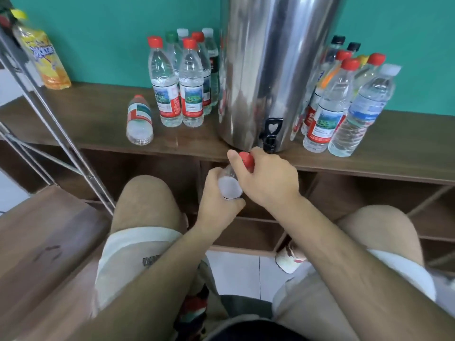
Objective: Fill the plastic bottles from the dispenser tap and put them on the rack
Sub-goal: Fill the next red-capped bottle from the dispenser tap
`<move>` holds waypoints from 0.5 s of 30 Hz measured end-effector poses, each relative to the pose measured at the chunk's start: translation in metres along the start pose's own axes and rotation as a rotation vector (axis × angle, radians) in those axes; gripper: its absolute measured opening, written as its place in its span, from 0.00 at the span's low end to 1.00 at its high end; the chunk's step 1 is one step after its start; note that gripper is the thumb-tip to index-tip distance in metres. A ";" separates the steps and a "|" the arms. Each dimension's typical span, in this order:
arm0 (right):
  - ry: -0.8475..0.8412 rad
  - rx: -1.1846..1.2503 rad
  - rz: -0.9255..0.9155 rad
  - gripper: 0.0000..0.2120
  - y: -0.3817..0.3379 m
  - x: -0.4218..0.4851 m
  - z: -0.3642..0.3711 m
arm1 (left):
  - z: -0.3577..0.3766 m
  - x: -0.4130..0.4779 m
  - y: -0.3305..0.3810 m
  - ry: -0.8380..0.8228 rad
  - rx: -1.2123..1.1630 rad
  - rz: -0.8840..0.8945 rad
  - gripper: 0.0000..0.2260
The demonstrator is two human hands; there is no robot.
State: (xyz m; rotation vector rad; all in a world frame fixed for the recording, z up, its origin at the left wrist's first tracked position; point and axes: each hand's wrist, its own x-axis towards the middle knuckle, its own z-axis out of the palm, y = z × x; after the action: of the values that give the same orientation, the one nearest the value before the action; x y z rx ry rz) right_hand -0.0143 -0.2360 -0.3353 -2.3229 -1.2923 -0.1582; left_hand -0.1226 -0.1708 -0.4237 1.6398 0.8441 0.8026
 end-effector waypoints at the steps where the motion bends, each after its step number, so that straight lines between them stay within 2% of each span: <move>1: -0.039 -0.081 0.059 0.31 0.003 0.000 0.000 | 0.003 -0.002 -0.004 -0.003 0.090 0.028 0.34; 4: -0.086 -0.197 0.173 0.35 0.016 -0.005 0.007 | 0.003 -0.001 -0.007 0.059 0.405 0.146 0.33; 7: -0.070 -0.109 0.172 0.33 0.030 -0.007 0.012 | 0.002 0.005 -0.005 -0.002 0.508 0.200 0.32; 11: -0.067 -0.010 0.005 0.28 0.055 -0.008 0.012 | 0.006 0.011 -0.007 -0.182 0.486 0.148 0.33; 15: -0.159 0.013 -0.182 0.24 0.080 -0.012 0.009 | 0.009 0.018 -0.010 -0.298 0.494 0.137 0.33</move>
State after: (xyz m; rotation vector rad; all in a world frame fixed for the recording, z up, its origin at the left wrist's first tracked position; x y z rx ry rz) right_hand 0.0441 -0.2765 -0.3752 -2.2427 -1.5788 -0.0237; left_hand -0.1073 -0.1580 -0.4337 2.2081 0.7585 0.4381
